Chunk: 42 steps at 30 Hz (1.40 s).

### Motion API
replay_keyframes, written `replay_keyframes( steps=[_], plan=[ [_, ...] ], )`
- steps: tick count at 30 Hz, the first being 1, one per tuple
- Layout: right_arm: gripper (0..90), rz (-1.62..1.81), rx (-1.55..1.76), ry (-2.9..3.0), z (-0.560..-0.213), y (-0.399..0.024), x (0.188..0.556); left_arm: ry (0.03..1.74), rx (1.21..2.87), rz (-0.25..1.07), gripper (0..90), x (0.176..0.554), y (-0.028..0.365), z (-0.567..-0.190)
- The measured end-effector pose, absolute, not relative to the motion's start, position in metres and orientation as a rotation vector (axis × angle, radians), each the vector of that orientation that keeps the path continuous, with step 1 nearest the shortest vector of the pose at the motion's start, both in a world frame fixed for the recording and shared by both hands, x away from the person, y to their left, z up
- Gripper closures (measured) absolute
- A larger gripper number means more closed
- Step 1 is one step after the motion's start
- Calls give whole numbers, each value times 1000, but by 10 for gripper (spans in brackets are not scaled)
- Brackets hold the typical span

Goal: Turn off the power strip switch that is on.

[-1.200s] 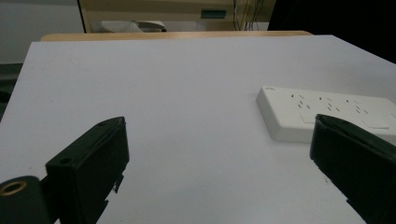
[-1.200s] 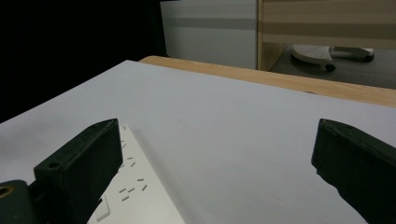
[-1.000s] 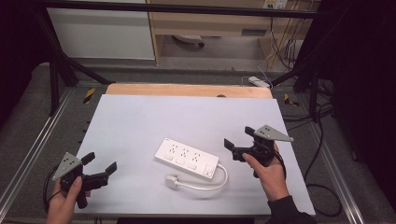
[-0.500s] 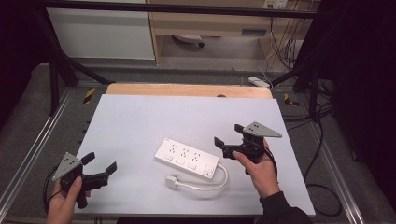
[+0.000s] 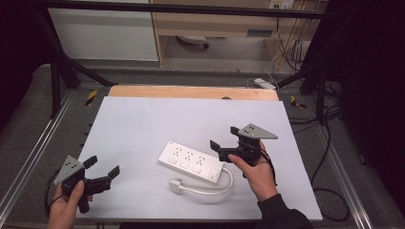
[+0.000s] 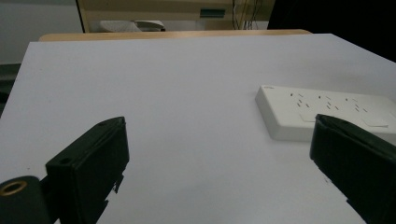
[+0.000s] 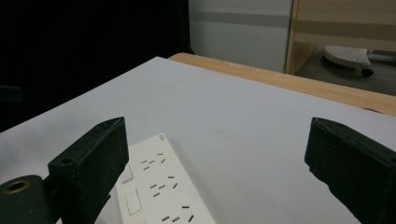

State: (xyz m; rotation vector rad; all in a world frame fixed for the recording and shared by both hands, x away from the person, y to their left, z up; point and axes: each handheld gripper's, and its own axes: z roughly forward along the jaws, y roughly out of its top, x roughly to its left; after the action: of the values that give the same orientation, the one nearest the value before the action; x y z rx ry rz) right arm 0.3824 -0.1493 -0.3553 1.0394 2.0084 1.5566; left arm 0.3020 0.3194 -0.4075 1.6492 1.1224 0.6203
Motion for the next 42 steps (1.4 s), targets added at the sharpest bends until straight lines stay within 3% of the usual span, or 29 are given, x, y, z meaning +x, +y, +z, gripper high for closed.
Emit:
replay_keyframes(
  steps=[19, 33, 42],
  plan=[
    [252, 1570, 1007, 2005, -348, -125, 391, 1116, 1652, 627, 45, 302, 318, -408],
    [330, 1572, 968, 2021, -348, -111, 394, 1111, 1669, 632, 45, 302, 317, -408],
    [504, 1561, 931, 2047, -351, -99, 394, 1112, 1671, 631, 45, 302, 318, -408]
  ],
)
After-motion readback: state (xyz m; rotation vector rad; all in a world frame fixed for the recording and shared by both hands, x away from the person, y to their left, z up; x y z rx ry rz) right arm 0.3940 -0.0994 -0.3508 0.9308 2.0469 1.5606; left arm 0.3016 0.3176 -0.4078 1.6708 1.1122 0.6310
